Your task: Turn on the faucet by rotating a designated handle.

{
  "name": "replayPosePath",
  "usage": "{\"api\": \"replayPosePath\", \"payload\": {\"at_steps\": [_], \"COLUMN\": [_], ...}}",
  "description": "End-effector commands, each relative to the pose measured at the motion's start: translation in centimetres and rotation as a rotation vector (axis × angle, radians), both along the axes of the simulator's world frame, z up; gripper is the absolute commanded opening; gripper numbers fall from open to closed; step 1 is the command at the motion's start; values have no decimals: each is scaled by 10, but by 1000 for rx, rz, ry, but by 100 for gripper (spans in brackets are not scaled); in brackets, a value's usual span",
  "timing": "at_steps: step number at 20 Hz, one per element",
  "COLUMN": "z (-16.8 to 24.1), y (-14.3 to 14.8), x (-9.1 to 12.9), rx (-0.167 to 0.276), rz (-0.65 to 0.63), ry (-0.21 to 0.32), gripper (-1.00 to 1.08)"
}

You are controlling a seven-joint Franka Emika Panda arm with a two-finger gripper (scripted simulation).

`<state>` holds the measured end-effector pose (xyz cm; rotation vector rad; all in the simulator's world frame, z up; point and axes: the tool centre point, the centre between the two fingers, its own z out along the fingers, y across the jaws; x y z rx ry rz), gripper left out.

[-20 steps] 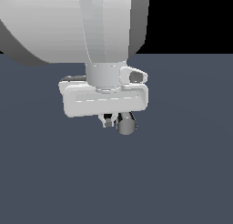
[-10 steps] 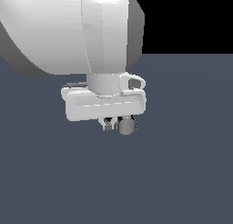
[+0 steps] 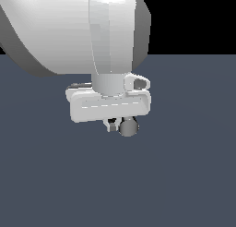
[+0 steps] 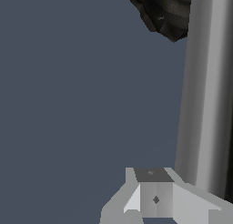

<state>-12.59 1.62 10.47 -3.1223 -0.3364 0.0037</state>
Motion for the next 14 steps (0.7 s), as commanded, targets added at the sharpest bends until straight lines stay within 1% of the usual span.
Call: {"api": "replayPosePath", "payload": {"at_steps": [1,14], "z": [0,0], "y": [-16,-75], "x": [5,21], "rx": [-1,-1], "rz": [-9,-9], "ry": [-2,-2], "gripper": [-100,-100]}}
